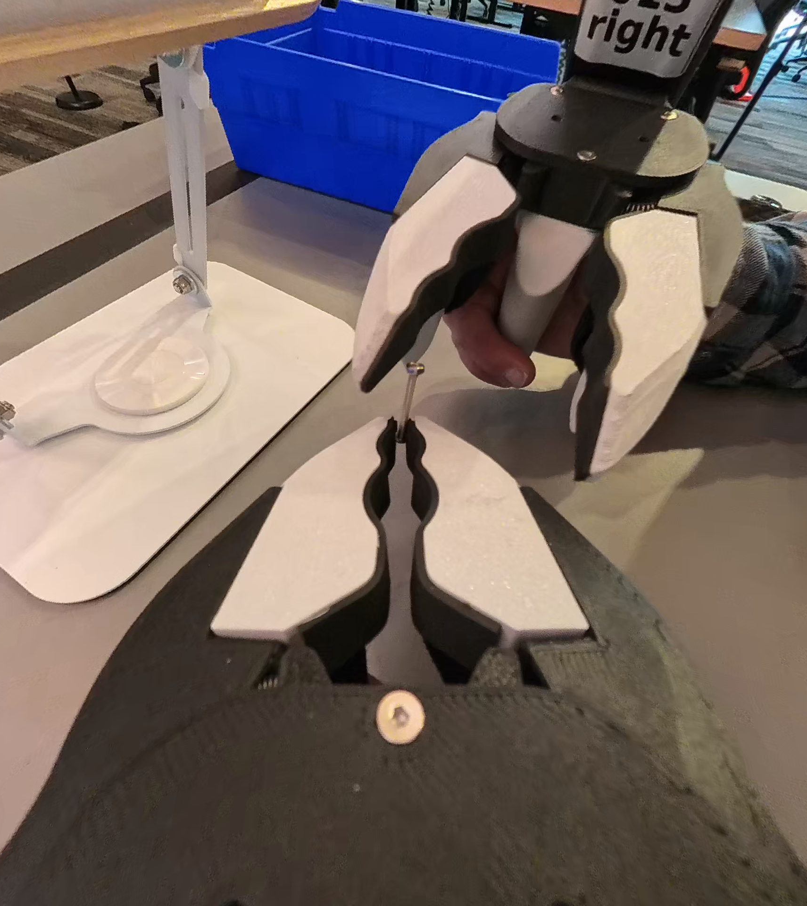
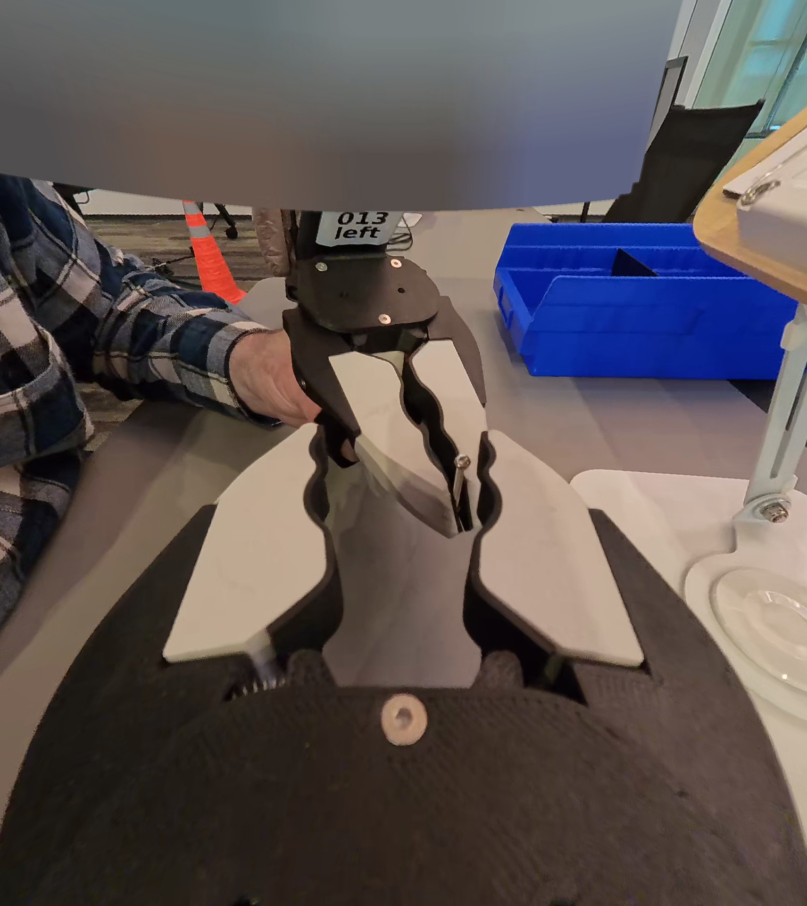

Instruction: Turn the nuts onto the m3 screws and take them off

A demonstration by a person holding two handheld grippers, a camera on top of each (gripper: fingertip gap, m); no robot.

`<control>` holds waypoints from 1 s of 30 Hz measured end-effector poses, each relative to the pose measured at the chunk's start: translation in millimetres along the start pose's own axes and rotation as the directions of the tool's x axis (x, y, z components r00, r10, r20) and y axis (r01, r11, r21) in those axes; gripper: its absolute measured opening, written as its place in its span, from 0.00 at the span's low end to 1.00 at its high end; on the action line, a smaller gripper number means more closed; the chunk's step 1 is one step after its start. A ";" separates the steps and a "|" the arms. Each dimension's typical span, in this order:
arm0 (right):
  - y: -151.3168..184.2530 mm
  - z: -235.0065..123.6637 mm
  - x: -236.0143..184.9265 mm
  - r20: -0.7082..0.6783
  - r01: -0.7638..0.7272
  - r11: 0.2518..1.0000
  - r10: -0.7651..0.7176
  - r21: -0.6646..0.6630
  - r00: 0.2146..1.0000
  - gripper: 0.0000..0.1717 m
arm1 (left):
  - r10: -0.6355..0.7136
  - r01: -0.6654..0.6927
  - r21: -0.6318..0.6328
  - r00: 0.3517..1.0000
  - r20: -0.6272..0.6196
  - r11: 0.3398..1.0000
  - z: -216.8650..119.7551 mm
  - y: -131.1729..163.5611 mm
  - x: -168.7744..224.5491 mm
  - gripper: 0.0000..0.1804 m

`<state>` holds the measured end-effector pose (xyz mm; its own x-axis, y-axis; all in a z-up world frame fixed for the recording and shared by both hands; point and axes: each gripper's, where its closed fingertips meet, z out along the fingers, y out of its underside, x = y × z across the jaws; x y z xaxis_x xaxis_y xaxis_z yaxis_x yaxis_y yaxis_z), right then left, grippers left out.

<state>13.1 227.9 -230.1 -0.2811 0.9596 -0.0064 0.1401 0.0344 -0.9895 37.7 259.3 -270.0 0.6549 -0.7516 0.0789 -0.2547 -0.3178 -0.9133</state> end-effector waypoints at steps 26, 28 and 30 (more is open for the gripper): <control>5.1 -61.6 30.6 -0.100 -0.101 0.991 0.109 0.089 0.989 0.24 | -0.013 0.012 -0.020 0.999 -0.036 1.000 3.4 10.5 -0.6 0.02; 13.4 -68.9 41.0 -0.149 -0.111 0.993 0.117 0.042 0.982 0.24 | 0.000 0.000 -0.028 1.000 -0.020 1.000 2.9 11.7 -3.9 0.02; 31.8 -67.4 49.1 -0.195 -0.120 0.990 0.104 -0.073 0.975 0.27 | 0.006 -0.006 -0.022 1.000 -0.022 1.000 -0.1 9.7 -6.2 0.02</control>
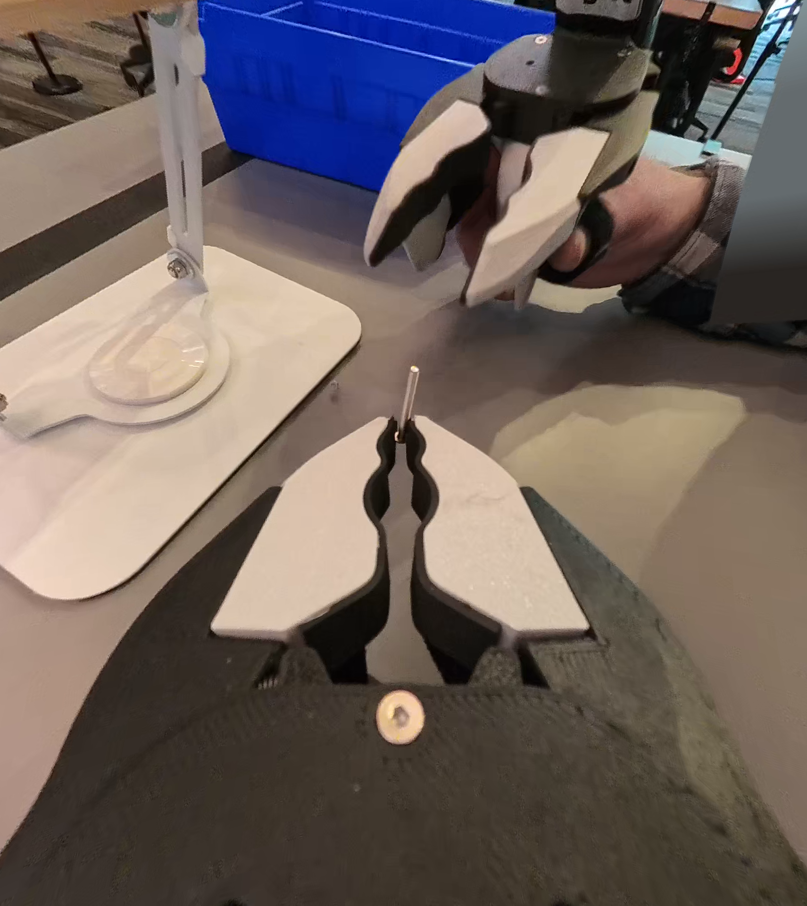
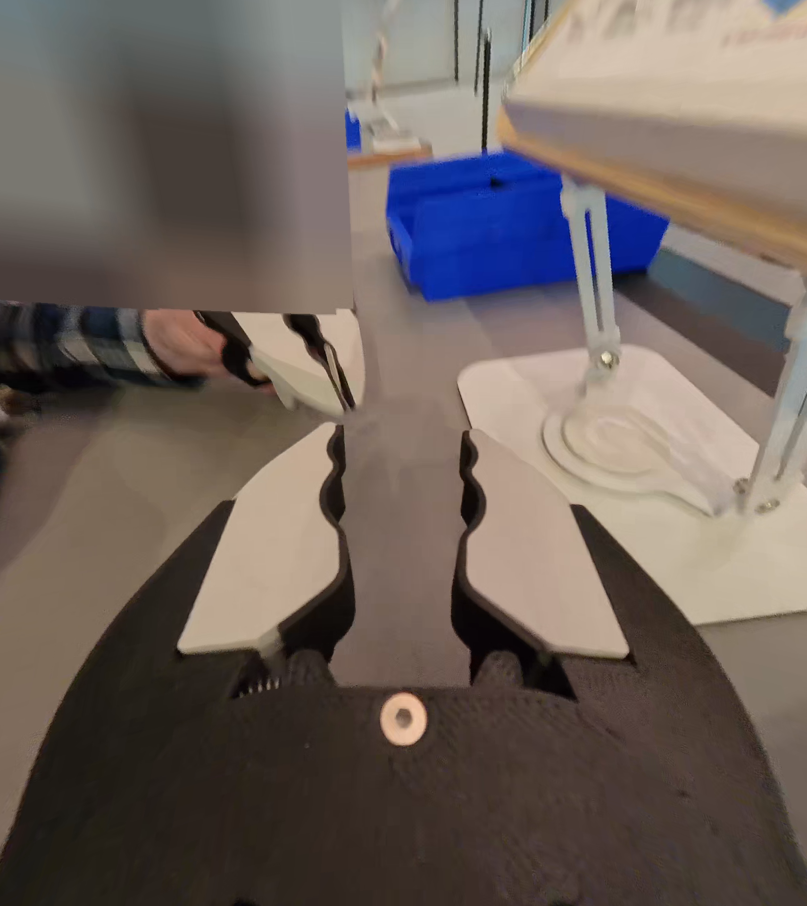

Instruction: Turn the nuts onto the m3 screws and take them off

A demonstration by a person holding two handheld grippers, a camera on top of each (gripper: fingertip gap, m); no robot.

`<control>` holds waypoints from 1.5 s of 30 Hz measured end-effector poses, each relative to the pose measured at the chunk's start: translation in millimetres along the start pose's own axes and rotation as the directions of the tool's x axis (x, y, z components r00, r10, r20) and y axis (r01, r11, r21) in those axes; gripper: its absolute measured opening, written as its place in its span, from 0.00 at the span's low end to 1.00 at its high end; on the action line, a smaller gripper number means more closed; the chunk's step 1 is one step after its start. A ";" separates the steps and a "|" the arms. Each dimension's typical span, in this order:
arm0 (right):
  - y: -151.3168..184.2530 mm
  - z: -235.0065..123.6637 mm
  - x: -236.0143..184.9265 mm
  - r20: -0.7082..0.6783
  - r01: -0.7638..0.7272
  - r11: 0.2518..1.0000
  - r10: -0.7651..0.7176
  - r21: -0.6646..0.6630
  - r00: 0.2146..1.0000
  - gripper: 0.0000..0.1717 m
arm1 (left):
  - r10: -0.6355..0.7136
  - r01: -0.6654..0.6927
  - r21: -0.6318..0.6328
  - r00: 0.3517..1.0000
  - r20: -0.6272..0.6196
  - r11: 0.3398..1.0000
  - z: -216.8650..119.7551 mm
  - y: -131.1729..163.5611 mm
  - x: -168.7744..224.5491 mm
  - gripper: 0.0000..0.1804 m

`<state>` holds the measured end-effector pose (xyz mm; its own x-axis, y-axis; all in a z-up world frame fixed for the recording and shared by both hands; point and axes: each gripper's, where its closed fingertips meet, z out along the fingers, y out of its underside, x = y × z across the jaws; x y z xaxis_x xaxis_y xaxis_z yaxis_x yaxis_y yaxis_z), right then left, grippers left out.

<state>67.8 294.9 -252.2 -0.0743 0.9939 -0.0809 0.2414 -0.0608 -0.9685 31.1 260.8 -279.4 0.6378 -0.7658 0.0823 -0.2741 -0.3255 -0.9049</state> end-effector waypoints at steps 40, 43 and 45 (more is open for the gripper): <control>80.8 14.0 40.1 -0.114 0.035 0.832 -0.117 -0.554 0.987 0.02 | -0.002 0.003 -0.060 1.000 0.012 0.998 0.4 13.9 -6.3 0.02; 60.1 17.9 22.6 -0.063 0.068 0.882 -0.110 -0.466 0.992 0.02 | 0.026 -0.026 -0.061 1.000 0.002 0.998 3.0 13.3 -1.9 0.02; 44.3 20.6 9.1 -0.022 0.098 0.903 -0.118 -0.418 0.993 0.00 | 0.041 -0.041 -0.061 0.999 -0.001 0.997 5.1 12.9 0.6 0.02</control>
<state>57.9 299.3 -300.7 -0.0809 0.9959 0.0395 0.6151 0.0811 -0.7842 31.6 259.0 -293.1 0.6253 -0.7791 0.0451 -0.3439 -0.3269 -0.8803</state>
